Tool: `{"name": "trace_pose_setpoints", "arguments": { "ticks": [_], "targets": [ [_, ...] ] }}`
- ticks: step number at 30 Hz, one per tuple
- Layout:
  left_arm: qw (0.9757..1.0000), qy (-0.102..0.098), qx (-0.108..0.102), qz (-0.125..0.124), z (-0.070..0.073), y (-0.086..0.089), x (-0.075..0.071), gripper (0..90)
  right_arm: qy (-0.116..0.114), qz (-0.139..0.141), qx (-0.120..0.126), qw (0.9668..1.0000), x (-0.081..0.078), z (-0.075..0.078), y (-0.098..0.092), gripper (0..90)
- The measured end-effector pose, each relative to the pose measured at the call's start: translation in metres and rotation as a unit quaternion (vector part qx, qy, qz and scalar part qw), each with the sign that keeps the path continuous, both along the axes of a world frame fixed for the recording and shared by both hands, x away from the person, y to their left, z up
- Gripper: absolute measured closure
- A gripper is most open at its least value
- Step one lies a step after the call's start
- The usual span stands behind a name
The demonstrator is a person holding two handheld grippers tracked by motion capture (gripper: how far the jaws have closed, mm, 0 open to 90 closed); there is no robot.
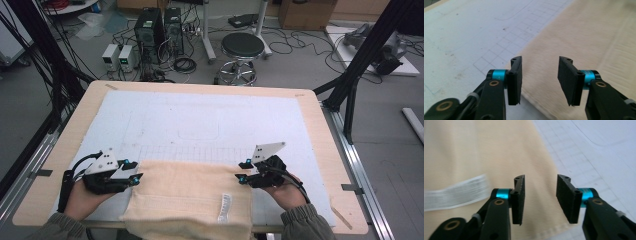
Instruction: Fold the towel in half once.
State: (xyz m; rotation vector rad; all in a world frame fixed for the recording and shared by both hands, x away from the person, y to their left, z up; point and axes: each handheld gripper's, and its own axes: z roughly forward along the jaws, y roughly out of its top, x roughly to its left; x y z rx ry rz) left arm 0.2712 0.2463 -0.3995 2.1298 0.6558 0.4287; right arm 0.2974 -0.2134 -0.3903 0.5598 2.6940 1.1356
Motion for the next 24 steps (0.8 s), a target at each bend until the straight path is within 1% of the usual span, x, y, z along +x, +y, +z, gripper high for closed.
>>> {"name": "trace_pose_setpoints", "arguments": {
  "ticks": [1,2,3,4,5,7,9,10,11,12,13,14,15,16,17,18,20,22,23,24],
  "targets": [
    [0.9999,0.002,0.003,0.009,-0.004,-0.001,0.006,52.5,0.004,-0.005,-0.007,1.0,0.006,-0.005,-0.001,56.2],
    [0.9999,0.006,0.005,0.013,-0.006,-0.002,0.01,51.3,0.008,-0.01,-0.009,0.9999,0.01,-0.008,-0.002,54.7],
    [0.9997,0.011,0.013,0.018,-0.01,-0.003,0.017,49.4,0.01,-0.013,-0.01,0.9998,0.013,-0.01,-0.003,53.8],
    [0.9996,0.013,0.015,0.022,-0.013,-0.004,0.021,48.2,0.014,-0.019,-0.013,0.9996,0.017,-0.014,-0.004,53.1],
    [0.9993,0.02,0.015,0.029,-0.017,-0.005,0.027,47.6,0.014,-0.021,-0.015,0.9996,0.019,-0.016,-0.004,52.1],
    [0.999,0.028,0.016,0.031,-0.02,-0.006,0.033,45.7,0.02,-0.03,-0.014,0.9992,0.024,-0.022,-0.007,49.7],
    [0.9986,0.036,0.02,0.033,-0.024,-0.007,0.038,44.9,0.028,-0.033,-0.018,0.9989,0.027,-0.028,-0.008,48.2],
    [0.9985,0.04,0.021,0.032,-0.026,-0.007,0.04,44.1,0.028,-0.033,-0.02,0.9988,0.029,-0.03,-0.01,47.6],
    [0.9982,0.046,0.025,0.03,-0.027,-0.007,0.042,43.8,0.034,-0.037,-0.022,0.9985,0.03,-0.032,-0.01,47.0],
    [0.9979,0.05,0.026,0.033,-0.03,-0.008,0.044,43.4,0.034,-0.038,-0.021,0.9985,0.032,-0.035,-0.012,46.7],
    [0.9976,0.054,0.028,0.032,-0.031,-0.008,0.046,42.4,0.042,-0.042,-0.018,0.9981,0.033,-0.038,-0.014,46.2],
    [0.9972,0.061,0.027,0.033,-0.034,-0.008,0.049,41.8,0.048,-0.044,-0.018,0.9977,0.034,-0.04,-0.015,46.0],
    [0.9969,0.068,0.026,0.031,-0.036,-0.008,0.052,41.0,0.056,-0.046,-0.011,0.9973,0.035,-0.042,-0.016,46.0],
    [0.9963,0.076,0.024,0.033,-0.037,-0.008,0.054,40.1,0.064,-0.045,-0.007,0.9969,0.036,-0.044,-0.017,46.0],
    [0.9958,0.084,0.018,0.033,-0.038,-0.008,0.056,39.3,0.066,-0.045,-0.006,0.9968,0.036,-0.044,-0.017,46.5],
    [0.9952,0.091,0.014,0.031,-0.038,-0.007,0.057,40.6,0.068,-0.043,-0.005,0.9968,0.036,-0.044,-0.018,48.5],
    [0.9951,0.094,0.011,0.028,-0.038,-0.007,0.056,44.2,0.073,-0.038,0.0,0.9966,0.037,-0.044,-0.017,54.7],
    [0.9949,0.099,0.008,0.018,-0.037,-0.007,0.056,54.3,0.081,-0.029,0.007,0.9963,0.038,-0.045,-0.016,62.1],
    [0.9948,0.101,0.006,0.015,-0.037,-0.008,0.056,58.9,0.081,-0.024,0.006,0.9964,0.038,-0.045,-0.016,67.3],
    [0.9943,0.106,0.004,0.001,-0.036,-0.008,0.055,67.1,0.093,-0.017,0.011,0.9955,0.038,-0.045,-0.016,74.6]
  ]
}}
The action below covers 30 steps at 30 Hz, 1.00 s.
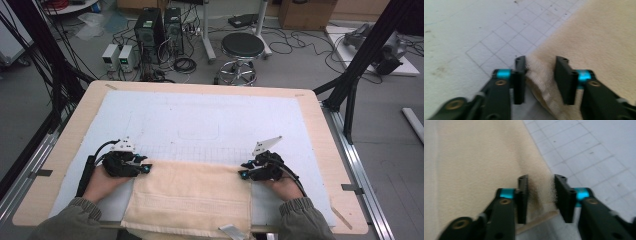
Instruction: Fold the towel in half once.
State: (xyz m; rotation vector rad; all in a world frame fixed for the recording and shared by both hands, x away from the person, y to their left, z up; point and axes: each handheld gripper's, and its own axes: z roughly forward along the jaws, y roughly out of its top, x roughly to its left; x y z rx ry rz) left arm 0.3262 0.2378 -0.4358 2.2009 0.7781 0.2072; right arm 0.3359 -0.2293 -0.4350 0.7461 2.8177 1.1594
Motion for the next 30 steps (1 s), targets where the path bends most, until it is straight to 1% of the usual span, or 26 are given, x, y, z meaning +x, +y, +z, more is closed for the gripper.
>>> {"name": "trace_pose_setpoints", "arguments": {
  "ticks": [1,2,3,4,6,7,8,10,12,14,15,16,17,18,19,20,21,22,23,24,25,26,27,28,29,30],
  "targets": [
    [1.0,-0.003,0.001,0.0,0.0,-0.001,-0.001,74.3,-0.002,0.009,0.002,1.0,0.0,0.0,0.002,77.2],
    [0.9999,-0.01,0.006,-0.002,0.002,-0.002,-0.002,77.4,-0.003,0.013,0.0,0.9999,0.0,0.001,0.002,79.5],
    [0.9999,-0.013,0.011,-0.002,0.003,-0.003,-0.003,80.1,-0.006,0.018,-0.007,0.9998,-0.001,0.003,0.004,80.8],
    [0.9997,-0.019,0.014,0.002,0.005,-0.003,-0.003,81.2,-0.009,0.018,-0.012,0.9997,-0.001,0.004,0.005,81.7],
    [0.9991,-0.035,0.014,0.018,0.009,-0.001,-0.004,82.3,-0.021,0.02,-0.02,0.9994,0.0,0.009,0.007,82.8],
    [0.9988,-0.042,0.013,0.024,0.011,0.0,-0.003,82.6,-0.03,0.017,-0.02,0.9992,0.003,0.013,0.008,83.2],
    [0.998,-0.052,0.011,0.035,0.015,0.002,-0.002,82.8,-0.033,0.011,-0.019,0.9992,0.004,0.015,0.009,83.7],
    [0.9963,-0.066,0.012,0.054,0.024,0.004,0.002,83.1,-0.048,0.002,-0.022,0.9986,0.013,0.023,0.012,84.2],
    [0.9939,-0.081,0.012,0.074,0.033,0.004,0.009,83.1,-0.075,-0.002,-0.026,0.9968,0.025,0.033,0.017,84.3],
    [0.9919,-0.091,0.009,0.089,0.043,0.003,0.018,83.2,-0.091,-0.012,-0.028,0.9954,0.036,0.041,0.02,84.5],
    [0.9902,-0.099,0.006,0.098,0.05,0.003,0.025,83.2,-0.092,-0.015,-0.028,0.9952,0.042,0.044,0.021,84.5],
    [0.9895,-0.102,0.009,0.103,0.057,0.003,0.032,83.2,-0.102,-0.023,-0.025,0.9942,0.051,0.048,0.021,84.7],
    [0.9888,-0.104,0.007,0.107,0.061,0.002,0.037,83.2,-0.1,-0.03,-0.019,0.9944,0.06,0.051,0.02,84.8],
    [0.988,-0.107,0.004,0.111,0.069,0.002,0.047,83.2,-0.1,-0.033,-0.019,0.9942,0.066,0.053,0.02,84.8],
    [0.9868,-0.111,0.002,0.118,0.076,0.001,0.055,83.2,-0.102,-0.043,-0.024,0.9936,0.076,0.057,0.02,84.8],
    [0.9863,-0.113,0.004,0.121,0.081,0.0,0.061,83.2,-0.109,-0.052,-0.02,0.9925,0.083,0.062,0.02,84.9],
    [0.9848,-0.12,0.007,0.126,0.091,-0.001,0.071,83.2,-0.113,-0.06,-0.013,0.9918,0.089,0.066,0.019,85.0],
    [0.984,-0.123,0.01,0.128,0.097,-0.002,0.078,83.2,-0.116,-0.072,-0.001,0.9906,0.098,0.074,0.018,85.0],
    [0.983,-0.127,0.009,0.133,0.105,-0.002,0.085,83.2,-0.117,-0.078,0.003,0.99,0.103,0.08,0.017,85.0],
    [0.9826,-0.129,0.01,0.133,0.112,-0.003,0.093,83.2,-0.124,-0.082,0.007,0.9889,0.109,0.088,0.016,85.0],
    [0.982,-0.131,0.017,0.135,0.118,-0.006,0.101,83.1,-0.127,-0.085,0.006,0.9883,0.115,0.095,0.016,85.0],
    [0.9821,-0.132,0.023,0.132,0.12,-0.008,0.107,82.9,-0.123,-0.089,0.001,0.9884,0.122,0.101,0.017,84.9],
    [0.9817,-0.135,0.029,0.13,0.119,-0.011,0.112,81.7,-0.123,-0.093,-0.002,0.9881,0.126,0.103,0.017,84.4],
    [0.9804,-0.138,0.039,0.135,0.117,-0.013,0.115,78.9,-0.119,-0.096,-0.005,0.9883,0.131,0.102,0.015,82.8],
    [0.9789,-0.141,0.042,0.142,0.113,-0.014,0.117,74.7,-0.116,-0.099,-0.006,0.9884,0.135,0.099,0.014,79.6],
    [0.9779,-0.141,0.046,0.148,0.109,-0.015,0.118,70.8,-0.111,-0.105,-0.011,0.9882,0.137,0.095,0.014,73.9]
  ]
}}
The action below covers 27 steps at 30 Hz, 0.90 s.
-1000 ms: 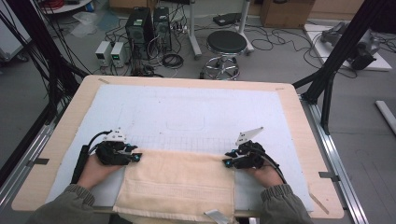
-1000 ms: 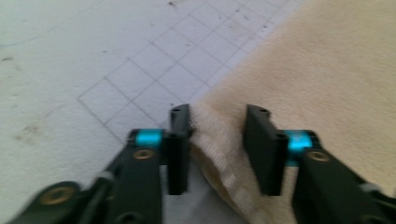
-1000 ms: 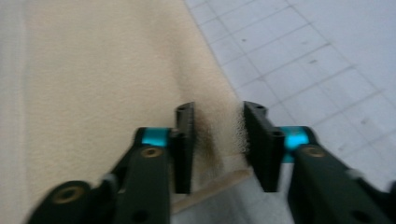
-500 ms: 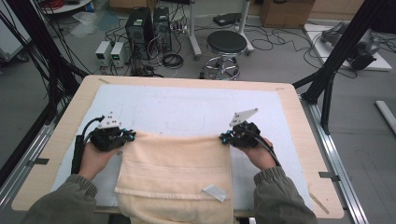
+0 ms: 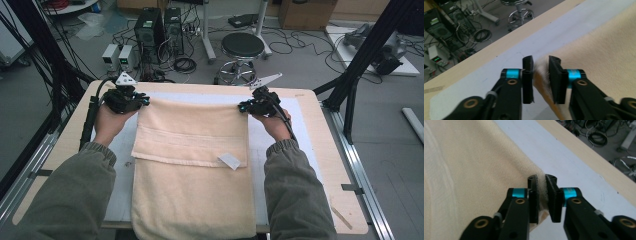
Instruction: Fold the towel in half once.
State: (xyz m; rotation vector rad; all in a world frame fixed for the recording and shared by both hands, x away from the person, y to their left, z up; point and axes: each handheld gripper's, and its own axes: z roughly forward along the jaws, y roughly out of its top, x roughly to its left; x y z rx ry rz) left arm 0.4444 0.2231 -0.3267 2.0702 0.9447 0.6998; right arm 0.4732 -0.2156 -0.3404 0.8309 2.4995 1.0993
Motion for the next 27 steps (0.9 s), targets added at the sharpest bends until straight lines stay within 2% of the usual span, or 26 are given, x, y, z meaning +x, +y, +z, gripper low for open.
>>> {"name": "trace_pose_setpoints", "arguments": {
  "ticks": [1,2,4,7,11,14,18,22,23,25,27],
  "targets": [
    [1.0,0.006,-0.001,0.004,-0.004,0.001,0.001,62.7,0.001,-0.01,-0.001,0.9999,0.002,-0.005,-0.001,65.6],
    [0.9998,0.015,-0.008,0.005,-0.008,0.002,0.001,57.4,0.008,-0.017,0.008,0.9998,0.001,-0.009,-0.003,62.9],
    [0.9997,0.022,-0.013,-0.005,-0.016,0.004,-0.003,54.7,0.017,-0.014,0.02,0.9996,-0.002,-0.016,-0.005,59.7],
    [0.999,0.033,-0.025,-0.017,-0.026,0.006,-0.012,52.9,0.029,-0.007,0.022,0.9993,-0.011,-0.026,-0.006,53.6],
    [0.9977,0.034,-0.039,-0.044,-0.04,0.006,-0.033,51.5,0.034,0.008,0.021,0.9992,-0.029,-0.033,-0.004,48.2],
    [0.9967,0.038,-0.035,-0.063,-0.049,0.006,-0.049,50.2,0.031,0.021,0.019,0.9991,-0.046,-0.036,-0.003,44.9],
    [0.9958,0.03,-0.036,-0.079,-0.056,0.009,-0.07,48.9,0.02,0.035,0.004,0.9992,-0.071,-0.04,-0.002,41.4],
    [0.9946,0.024,-0.04,-0.093,-0.064,0.011,-0.094,46.8,0.016,0.039,0.011,0.999,-0.091,-0.045,-0.007,39.3],
    [0.994,0.03,-0.036,-0.098,-0.066,0.011,-0.097,46.8,0.015,0.043,0.009,0.9989,-0.096,-0.046,-0.007,39.2],
    [0.9937,0.029,-0.036,-0.102,-0.071,0.01,-0.105,45.6,0.025,0.043,-0.005,0.9988,-0.101,-0.049,-0.006,33.6],
    [0.993,0.029,-0.038,-0.108,-0.074,0.01,-0.112,45.3,0.032,0.049,-0.02,0.9981,-0.106,-0.049,-0.004,33.7]
  ]
}}
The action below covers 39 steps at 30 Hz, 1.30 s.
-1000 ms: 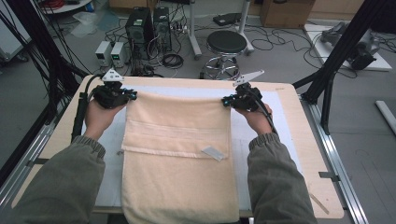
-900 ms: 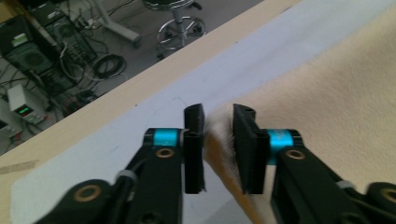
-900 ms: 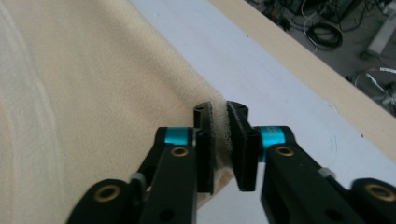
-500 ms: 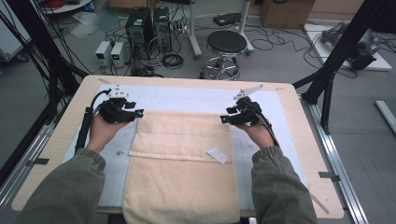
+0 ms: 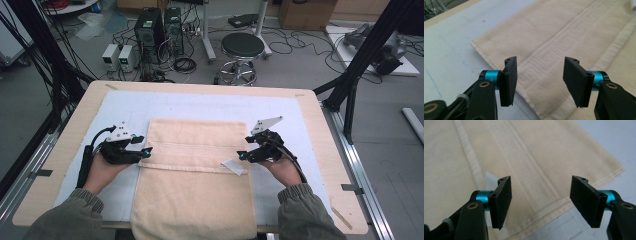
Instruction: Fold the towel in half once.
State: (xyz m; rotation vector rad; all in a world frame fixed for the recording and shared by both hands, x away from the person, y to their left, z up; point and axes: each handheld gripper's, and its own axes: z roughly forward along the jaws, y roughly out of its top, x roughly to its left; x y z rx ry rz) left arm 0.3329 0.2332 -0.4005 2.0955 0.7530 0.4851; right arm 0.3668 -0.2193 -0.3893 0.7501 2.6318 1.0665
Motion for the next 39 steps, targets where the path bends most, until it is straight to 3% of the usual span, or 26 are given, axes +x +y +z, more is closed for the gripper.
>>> {"name": "trace_pose_setpoints", "arguments": {
  "ticks": [2,4,9,13,19,21,30,36,39],
  "targets": [
    [1.0,-0.005,-0.002,-0.002,-0.003,0.0,-0.006,44.4,-0.005,0.002,-0.012,0.9999,-0.006,0.002,0.002,33.8],
    [1.0,-0.004,-0.002,-0.004,-0.006,0.001,-0.009,43.7,-0.026,-0.001,0.005,0.9997,-0.014,0.003,-0.001,36.2],
    [0.9999,0.004,-0.004,-0.01,-0.013,0.001,-0.014,43.3,-0.027,0.004,0.018,0.9995,-0.025,-0.01,-0.008,38.8],
    [0.9996,0.013,0.005,-0.026,-0.022,0.0,-0.017,49.2,-0.017,0.017,0.011,0.9997,-0.031,-0.022,-0.004,42.2],
    [0.997,0.05,0.026,-0.053,-0.035,-0.007,-0.015,57.7,0.016,0.035,-0.013,0.9992,-0.026,-0.038,0.009,50.4],
    [0.9966,0.043,0.037,-0.06,-0.037,-0.011,-0.016,60.9,0.022,0.039,-0.009,0.999,-0.024,-0.042,0.011,55.3],
    [0.9975,0.04,0.03,-0.05,-0.036,-0.009,-0.013,81.4,0.032,0.056,0.012,0.9978,-0.018,-0.042,0.007,80.4],
    [0.9983,0.027,0.023,-0.046,-0.028,-0.008,-0.014,85.7,0.028,0.06,0.008,0.9978,-0.016,-0.035,0.007,83.5],
    [0.9991,0.007,0.01,-0.04,-0.019,-0.007,-0.017,85.8,0.015,0.056,0.019,0.9981,-0.017,-0.026,0.005,83.6]
  ]
}}
